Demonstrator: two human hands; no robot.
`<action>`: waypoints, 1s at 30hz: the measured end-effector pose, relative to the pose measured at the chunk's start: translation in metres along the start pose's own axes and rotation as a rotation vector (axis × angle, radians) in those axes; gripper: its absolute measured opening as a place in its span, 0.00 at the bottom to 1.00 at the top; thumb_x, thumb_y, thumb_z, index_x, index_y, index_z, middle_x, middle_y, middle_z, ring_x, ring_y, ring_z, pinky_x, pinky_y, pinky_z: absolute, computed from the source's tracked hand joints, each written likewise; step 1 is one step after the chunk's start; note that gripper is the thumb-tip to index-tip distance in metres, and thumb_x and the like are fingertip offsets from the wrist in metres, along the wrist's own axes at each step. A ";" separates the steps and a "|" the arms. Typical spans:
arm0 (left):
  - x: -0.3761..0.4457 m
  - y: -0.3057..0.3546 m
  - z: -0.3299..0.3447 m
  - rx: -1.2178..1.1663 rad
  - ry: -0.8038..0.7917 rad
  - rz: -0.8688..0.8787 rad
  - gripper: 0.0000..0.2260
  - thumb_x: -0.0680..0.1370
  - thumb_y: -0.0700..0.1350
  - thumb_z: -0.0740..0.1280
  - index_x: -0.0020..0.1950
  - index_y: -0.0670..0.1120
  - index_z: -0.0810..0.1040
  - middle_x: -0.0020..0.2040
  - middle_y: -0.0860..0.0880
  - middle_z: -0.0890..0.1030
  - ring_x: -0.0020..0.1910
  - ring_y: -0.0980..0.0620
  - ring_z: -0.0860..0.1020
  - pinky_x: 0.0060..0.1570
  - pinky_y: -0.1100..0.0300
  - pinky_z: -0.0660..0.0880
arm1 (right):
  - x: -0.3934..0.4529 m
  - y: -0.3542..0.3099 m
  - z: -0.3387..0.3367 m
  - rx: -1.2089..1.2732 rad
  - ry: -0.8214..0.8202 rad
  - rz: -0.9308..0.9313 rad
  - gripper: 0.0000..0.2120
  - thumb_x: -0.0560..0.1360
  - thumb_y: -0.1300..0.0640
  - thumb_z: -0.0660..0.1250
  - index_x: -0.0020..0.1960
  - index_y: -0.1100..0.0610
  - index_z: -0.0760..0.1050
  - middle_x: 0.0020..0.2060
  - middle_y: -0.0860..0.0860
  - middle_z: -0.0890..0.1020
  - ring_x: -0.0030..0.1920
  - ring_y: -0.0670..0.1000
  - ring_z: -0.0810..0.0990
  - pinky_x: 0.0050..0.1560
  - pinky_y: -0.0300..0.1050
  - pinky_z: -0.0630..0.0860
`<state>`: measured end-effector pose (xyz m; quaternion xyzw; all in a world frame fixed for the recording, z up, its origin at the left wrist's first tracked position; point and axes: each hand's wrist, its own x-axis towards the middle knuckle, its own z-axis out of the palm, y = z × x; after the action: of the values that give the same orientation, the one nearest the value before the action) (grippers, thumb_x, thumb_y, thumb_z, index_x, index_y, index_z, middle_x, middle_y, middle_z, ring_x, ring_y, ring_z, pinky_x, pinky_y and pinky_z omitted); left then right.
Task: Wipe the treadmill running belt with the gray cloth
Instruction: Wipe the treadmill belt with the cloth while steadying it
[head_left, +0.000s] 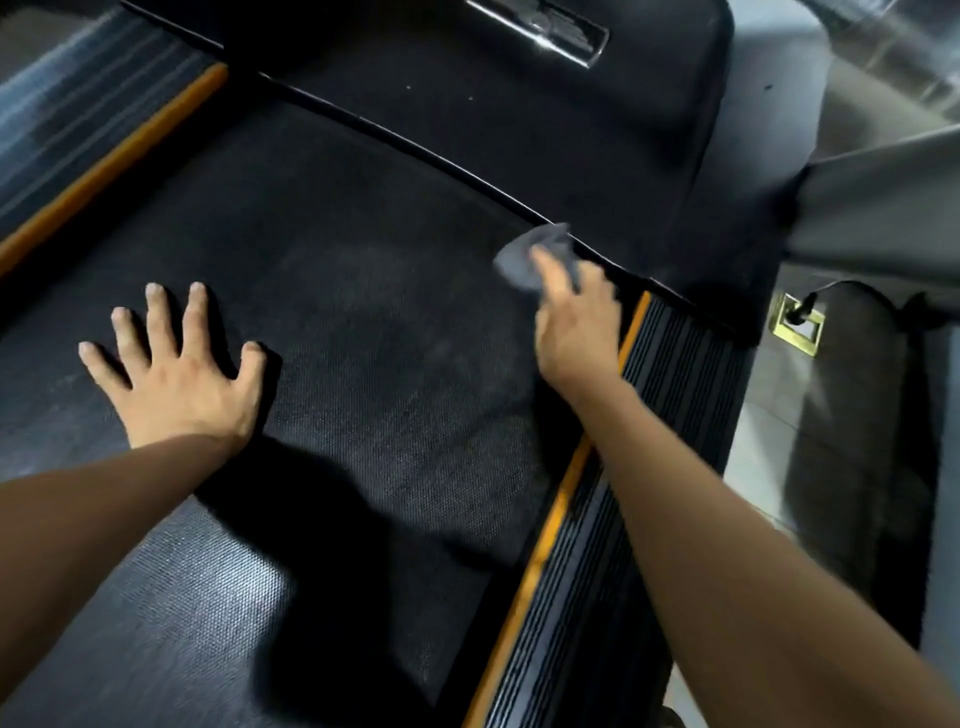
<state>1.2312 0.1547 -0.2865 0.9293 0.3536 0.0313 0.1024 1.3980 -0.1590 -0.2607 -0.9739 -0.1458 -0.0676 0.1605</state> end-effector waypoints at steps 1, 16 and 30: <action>0.000 0.001 0.000 0.000 0.002 -0.001 0.32 0.78 0.65 0.54 0.81 0.56 0.54 0.83 0.46 0.52 0.82 0.39 0.48 0.77 0.33 0.41 | 0.003 0.007 0.001 -0.036 0.016 0.075 0.28 0.77 0.57 0.62 0.76 0.48 0.63 0.65 0.58 0.70 0.61 0.61 0.71 0.62 0.57 0.69; 0.000 -0.001 -0.001 -0.014 0.005 0.010 0.33 0.78 0.64 0.54 0.81 0.55 0.53 0.83 0.46 0.52 0.82 0.39 0.47 0.77 0.33 0.41 | -0.017 -0.016 0.002 -0.133 0.088 0.242 0.28 0.77 0.59 0.64 0.75 0.50 0.62 0.64 0.59 0.71 0.61 0.61 0.72 0.62 0.55 0.68; 0.000 0.001 -0.006 0.010 -0.044 0.005 0.34 0.78 0.65 0.52 0.82 0.55 0.52 0.84 0.46 0.50 0.82 0.39 0.46 0.77 0.34 0.40 | -0.099 -0.095 0.010 -0.013 -0.131 -0.389 0.18 0.80 0.55 0.59 0.68 0.48 0.73 0.55 0.57 0.79 0.48 0.59 0.76 0.51 0.57 0.73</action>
<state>1.2313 0.1554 -0.2803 0.9311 0.3490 0.0094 0.1055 1.2762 -0.0956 -0.2601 -0.9306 -0.3411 -0.0350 0.1283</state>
